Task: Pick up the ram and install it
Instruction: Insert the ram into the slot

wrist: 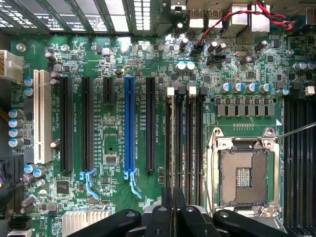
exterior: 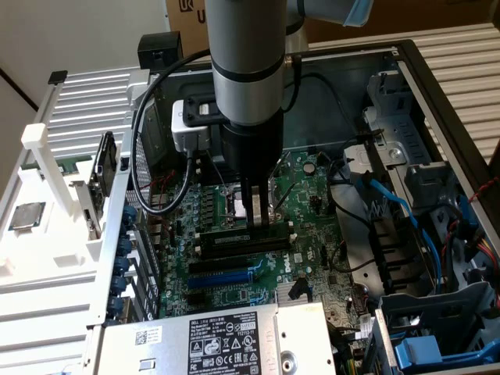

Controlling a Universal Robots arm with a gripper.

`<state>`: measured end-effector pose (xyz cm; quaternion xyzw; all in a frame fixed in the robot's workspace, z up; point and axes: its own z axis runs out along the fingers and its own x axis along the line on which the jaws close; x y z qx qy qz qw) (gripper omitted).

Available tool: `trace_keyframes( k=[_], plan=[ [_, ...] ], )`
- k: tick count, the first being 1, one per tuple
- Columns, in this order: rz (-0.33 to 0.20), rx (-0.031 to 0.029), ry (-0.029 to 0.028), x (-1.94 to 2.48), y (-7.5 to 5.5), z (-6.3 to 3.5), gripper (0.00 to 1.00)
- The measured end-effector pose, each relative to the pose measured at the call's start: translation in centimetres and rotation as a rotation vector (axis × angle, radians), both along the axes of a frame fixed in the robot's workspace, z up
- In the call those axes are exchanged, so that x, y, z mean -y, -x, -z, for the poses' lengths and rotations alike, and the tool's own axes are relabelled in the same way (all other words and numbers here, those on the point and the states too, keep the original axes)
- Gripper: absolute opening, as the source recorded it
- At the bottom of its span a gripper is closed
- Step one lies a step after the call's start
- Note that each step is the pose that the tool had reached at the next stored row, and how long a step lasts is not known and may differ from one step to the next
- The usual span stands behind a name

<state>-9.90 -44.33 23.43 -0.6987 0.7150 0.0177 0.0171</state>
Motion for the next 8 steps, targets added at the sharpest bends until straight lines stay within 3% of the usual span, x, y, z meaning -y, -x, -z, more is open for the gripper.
trace_keyframes(
  k=[8],
  plan=[
    [0.000, -0.0001, 0.0006, -0.06, 0.00, 0.19, 0.13]
  ],
)
